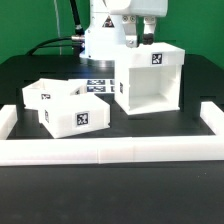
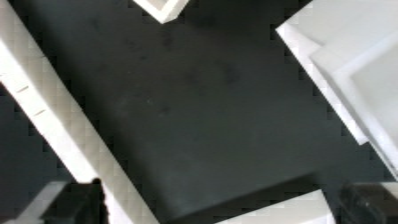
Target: Assemble drawer
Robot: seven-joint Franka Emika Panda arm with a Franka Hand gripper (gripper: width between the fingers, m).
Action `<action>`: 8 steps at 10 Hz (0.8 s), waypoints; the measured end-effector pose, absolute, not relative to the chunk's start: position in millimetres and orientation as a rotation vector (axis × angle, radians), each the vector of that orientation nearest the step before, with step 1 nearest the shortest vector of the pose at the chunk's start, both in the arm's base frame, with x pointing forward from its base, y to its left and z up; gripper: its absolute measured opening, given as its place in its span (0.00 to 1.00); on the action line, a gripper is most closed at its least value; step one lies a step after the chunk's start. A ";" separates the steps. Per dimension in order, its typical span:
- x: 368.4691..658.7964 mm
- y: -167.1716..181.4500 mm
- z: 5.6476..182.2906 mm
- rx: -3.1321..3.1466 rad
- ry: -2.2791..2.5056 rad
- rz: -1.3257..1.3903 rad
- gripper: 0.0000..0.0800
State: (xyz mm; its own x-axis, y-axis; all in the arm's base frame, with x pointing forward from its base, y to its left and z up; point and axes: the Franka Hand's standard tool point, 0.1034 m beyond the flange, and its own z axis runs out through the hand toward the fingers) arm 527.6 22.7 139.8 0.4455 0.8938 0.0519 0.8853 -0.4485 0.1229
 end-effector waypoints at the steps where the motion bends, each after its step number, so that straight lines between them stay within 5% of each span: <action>1: 527.7 22.7 139.9 2.604 1.606 0.167 0.81; 8: 521.5 22.5 139.0 2.636 1.561 0.161 0.81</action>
Offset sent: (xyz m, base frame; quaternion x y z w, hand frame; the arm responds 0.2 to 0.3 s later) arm 0.0000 0.0000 0.0000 0.0000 0.0000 0.0000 1.0000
